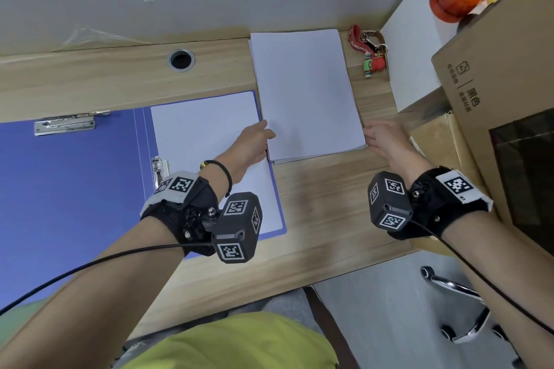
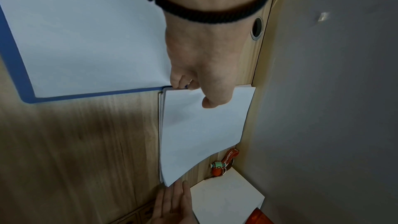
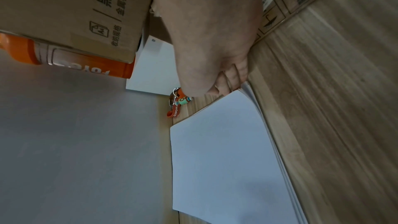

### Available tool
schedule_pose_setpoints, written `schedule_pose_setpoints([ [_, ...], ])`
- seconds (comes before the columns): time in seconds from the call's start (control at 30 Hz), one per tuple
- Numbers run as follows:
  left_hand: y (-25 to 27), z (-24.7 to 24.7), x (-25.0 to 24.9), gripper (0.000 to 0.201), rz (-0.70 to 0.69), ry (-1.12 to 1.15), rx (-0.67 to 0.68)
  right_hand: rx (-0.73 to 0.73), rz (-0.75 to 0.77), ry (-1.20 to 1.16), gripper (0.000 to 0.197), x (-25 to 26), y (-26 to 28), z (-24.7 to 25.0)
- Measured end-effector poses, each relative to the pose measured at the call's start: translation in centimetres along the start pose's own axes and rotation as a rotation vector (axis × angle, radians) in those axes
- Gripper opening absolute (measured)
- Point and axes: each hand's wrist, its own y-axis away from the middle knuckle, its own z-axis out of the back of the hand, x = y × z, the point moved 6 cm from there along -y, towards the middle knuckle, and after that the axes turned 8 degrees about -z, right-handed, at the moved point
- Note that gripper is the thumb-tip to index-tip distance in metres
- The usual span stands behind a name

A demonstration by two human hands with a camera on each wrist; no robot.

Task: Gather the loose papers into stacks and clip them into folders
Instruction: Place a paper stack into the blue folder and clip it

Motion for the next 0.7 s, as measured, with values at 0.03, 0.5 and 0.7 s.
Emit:
schedule_pose_setpoints([
  [0.03,0.0,0.0,0.0,0.055,-0.002,0.004,-0.001,-0.002,-0.002,0.005,0.033,0.1,0.2,0.0],
  [0.5,-0.1,0.7,0.7,0.051,0.021,0.024,-0.005,0.165,-0.09,-0.121,0.019,-0.1,-0.9,-2.4],
  [0.7,-0.3,1.4,0.8,0.048,-0.012,0.044,-0.032,0.174,-0.001,-0.252,0.026,-0.2,0.8,-1.9],
])
